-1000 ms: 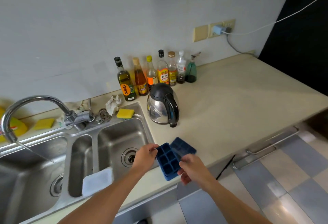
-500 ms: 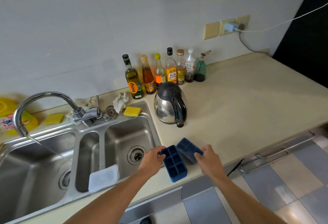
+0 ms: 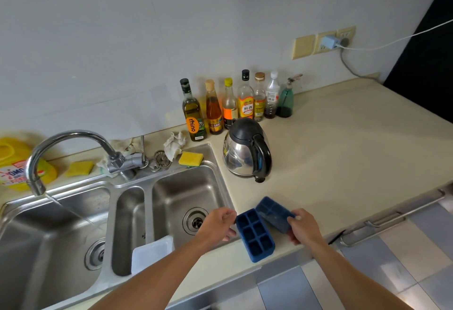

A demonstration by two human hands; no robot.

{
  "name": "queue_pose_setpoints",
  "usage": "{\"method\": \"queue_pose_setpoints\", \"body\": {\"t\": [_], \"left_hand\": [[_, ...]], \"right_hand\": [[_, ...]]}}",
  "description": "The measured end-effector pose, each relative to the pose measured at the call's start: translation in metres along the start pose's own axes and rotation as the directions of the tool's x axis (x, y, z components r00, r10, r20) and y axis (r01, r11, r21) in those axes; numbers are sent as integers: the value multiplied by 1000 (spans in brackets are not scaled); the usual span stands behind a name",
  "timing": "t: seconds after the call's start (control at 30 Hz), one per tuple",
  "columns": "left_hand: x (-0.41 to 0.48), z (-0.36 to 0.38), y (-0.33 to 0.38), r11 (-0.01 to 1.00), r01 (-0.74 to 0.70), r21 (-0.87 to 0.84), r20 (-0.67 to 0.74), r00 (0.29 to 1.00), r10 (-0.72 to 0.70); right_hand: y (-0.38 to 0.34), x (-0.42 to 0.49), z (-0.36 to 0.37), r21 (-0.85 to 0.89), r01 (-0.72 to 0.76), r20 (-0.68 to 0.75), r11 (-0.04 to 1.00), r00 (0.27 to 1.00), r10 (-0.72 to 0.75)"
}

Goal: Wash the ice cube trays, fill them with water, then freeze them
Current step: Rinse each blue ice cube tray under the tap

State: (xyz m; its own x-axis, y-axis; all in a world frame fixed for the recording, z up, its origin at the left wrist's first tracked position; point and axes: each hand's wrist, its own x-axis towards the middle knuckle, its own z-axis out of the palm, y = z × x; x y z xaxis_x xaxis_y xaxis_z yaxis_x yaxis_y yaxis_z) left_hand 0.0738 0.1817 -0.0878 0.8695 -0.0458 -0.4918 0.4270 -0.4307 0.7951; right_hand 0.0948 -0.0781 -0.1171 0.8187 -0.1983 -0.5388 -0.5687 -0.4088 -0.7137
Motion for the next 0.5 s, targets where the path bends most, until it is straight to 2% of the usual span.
{"method": "queue_pose_setpoints", "body": {"t": [0.13,0.27,0.37,0.5], "left_hand": [[9,-10,3,999,-2,-39,51,999,4],[13,-28,7,997,-33,-75,41,999,36],[12,-49,9,987,-31,-160,11,999,33],[8,-83,7,917,4,-400,-18,1000,-12]], "right_hand": [[-23,-14,-1,113,59,-126,992,991,-45],[-51,-34,5,247,123,-213,961,975,-70],[-77,-53,24,308,162,-197,938,975,-104],[-112,-78,66,382,152,-103,912,987,-122]]}}
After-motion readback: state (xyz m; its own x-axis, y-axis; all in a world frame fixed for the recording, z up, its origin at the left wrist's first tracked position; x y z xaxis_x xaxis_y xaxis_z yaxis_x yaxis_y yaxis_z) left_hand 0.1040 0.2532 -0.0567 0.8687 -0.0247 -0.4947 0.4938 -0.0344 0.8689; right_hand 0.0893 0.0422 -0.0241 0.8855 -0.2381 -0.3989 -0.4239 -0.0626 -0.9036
